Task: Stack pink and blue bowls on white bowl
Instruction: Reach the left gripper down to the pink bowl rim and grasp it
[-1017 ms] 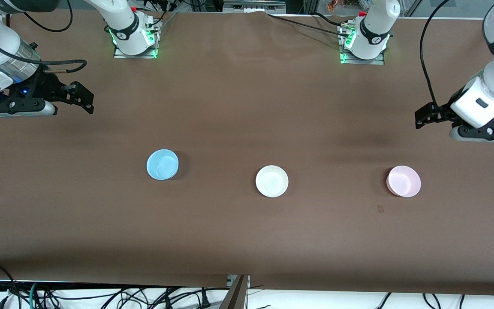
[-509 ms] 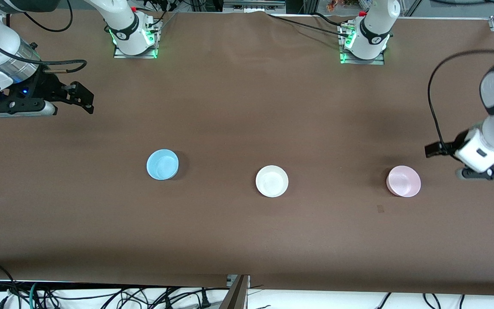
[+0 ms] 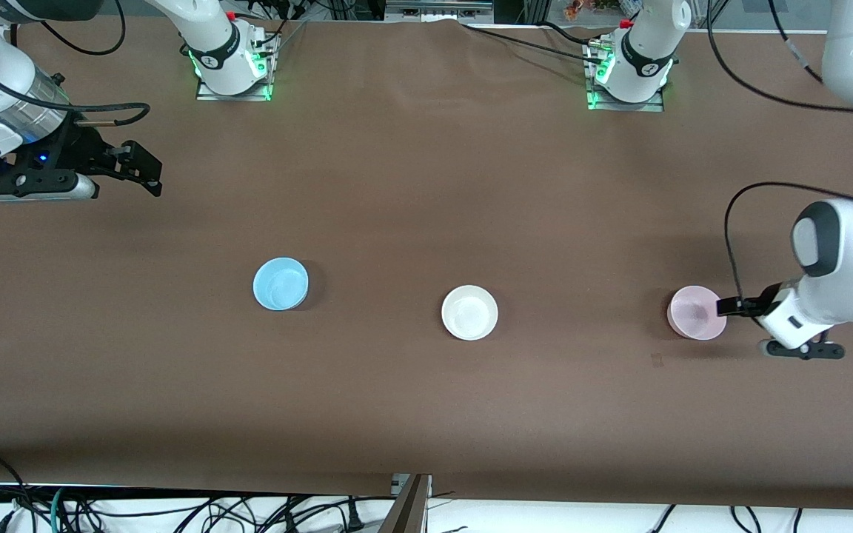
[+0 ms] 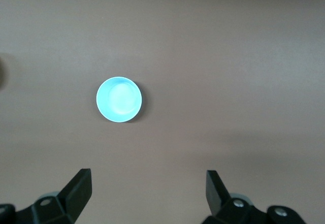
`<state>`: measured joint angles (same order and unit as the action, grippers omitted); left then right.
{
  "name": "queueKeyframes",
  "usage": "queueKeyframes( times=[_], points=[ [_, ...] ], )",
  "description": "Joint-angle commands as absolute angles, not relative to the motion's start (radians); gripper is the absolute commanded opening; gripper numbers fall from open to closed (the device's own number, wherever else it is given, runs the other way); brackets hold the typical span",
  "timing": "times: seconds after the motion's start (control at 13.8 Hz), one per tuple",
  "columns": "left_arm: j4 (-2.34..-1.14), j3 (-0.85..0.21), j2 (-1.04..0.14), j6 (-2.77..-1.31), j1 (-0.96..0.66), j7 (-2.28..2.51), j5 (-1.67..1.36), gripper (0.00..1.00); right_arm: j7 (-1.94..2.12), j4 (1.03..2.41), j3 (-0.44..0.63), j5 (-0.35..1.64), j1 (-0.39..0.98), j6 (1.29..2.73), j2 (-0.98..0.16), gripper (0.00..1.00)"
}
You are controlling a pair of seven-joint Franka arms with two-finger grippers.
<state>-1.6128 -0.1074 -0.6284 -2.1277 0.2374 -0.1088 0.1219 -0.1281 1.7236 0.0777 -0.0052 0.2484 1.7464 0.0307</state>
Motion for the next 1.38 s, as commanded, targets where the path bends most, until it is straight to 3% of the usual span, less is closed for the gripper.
queueKeyframes(
  times=[0.0, 0.22, 0.36, 0.58, 0.73, 1.16, 1.31],
  points=[
    [-1.572, -0.114, -0.713, -2.199, 0.244, -0.13, 0.135, 1.0, -0.115, 1.703, 0.071, 0.011, 0.235, 1.73, 0.025, 0.99],
    [-1.578, -0.115, -0.715, -2.195, 0.245, -0.159, 0.137, 0.71, -0.109, 1.701, 0.071, 0.008, 0.236, 1.73, 0.025, 0.99],
    [-1.578, -0.115, -0.715, -2.195, 0.256, -0.173, 0.137, 0.62, -0.11, 1.692, 0.071, 0.008, 0.235, 1.73, 0.025, 0.99],
    [-1.586, -0.115, -0.715, -2.194, 0.265, -0.202, 0.132, 0.13, -0.109, 1.689, 0.071, 0.008, 0.235, 1.73, 0.025, 0.99],
    [-1.588, -0.115, -0.715, -2.189, 0.267, -0.225, 0.132, 0.0, -0.109, 1.689, 0.071, 0.0, 0.236, 1.732, 0.025, 0.99],
    [-1.578, -0.13, -0.683, -2.114, 0.256, -0.376, 0.121, 0.0, -0.115, 1.689, 0.072, 0.009, 0.233, 1.73, 0.015, 0.99],
    [-1.569, -0.197, -0.641, -2.044, 0.247, -0.364, 0.12, 0.0, -0.118, 1.687, 0.071, 0.011, 0.235, 1.735, 0.003, 0.99]
  ],
)
